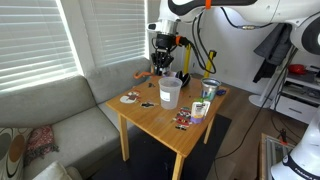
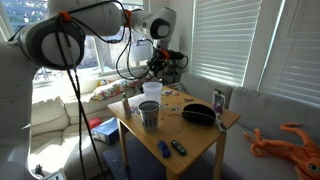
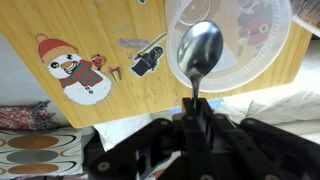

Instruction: Place the silver and clear containers upright then put the silver spoon in the clear container.

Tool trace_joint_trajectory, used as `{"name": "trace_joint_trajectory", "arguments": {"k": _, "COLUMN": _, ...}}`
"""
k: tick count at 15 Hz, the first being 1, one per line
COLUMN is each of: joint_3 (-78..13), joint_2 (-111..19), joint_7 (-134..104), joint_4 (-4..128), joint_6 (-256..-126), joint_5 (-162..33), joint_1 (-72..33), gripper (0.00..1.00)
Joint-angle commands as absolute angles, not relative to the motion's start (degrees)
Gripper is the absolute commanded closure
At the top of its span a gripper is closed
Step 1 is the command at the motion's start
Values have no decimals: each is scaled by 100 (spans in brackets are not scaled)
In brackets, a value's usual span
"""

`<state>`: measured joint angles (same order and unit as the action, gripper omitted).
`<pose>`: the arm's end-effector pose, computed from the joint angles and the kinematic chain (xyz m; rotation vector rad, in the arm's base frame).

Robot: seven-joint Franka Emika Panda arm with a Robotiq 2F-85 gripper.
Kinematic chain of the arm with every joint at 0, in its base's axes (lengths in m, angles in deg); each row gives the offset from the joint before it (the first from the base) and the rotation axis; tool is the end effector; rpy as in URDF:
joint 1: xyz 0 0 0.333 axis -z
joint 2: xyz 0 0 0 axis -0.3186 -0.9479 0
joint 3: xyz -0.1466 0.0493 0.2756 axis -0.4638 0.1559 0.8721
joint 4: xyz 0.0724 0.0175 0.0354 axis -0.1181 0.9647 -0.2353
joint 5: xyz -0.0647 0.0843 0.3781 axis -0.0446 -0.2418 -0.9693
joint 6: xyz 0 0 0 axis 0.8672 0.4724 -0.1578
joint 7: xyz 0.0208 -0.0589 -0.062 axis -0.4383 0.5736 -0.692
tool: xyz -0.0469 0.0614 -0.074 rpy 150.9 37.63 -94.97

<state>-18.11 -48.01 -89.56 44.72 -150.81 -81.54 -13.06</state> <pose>0.6530 0.0636 0.5638 -2.3034 -1.7191 -0.2591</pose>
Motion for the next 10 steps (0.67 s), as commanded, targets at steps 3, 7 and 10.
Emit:
{"name": "trace_joint_trajectory", "arguments": {"k": 3, "joint_3": -1992, "joint_2": -4705, "joint_7": -9067, "joint_4": 4533, "joint_6": -15043, "joint_5": -8281, "joint_1": -1403, "gripper": 92}}
{"name": "trace_joint_trajectory", "arguments": {"k": 7, "joint_3": -1994, "joint_2": -4676, "joint_7": -9072, "joint_4": 4564, "joint_6": -15044, "joint_5": -8285, "joint_1": -1403, "gripper": 92}}
{"name": "trace_joint_trajectory", "arguments": {"k": 10, "joint_3": -1785, "joint_2": -4588, "joint_7": -9491, "joint_4": 4749, "joint_6": -15144, "joint_5": -8438, "joint_1": -1190, "gripper": 98}}
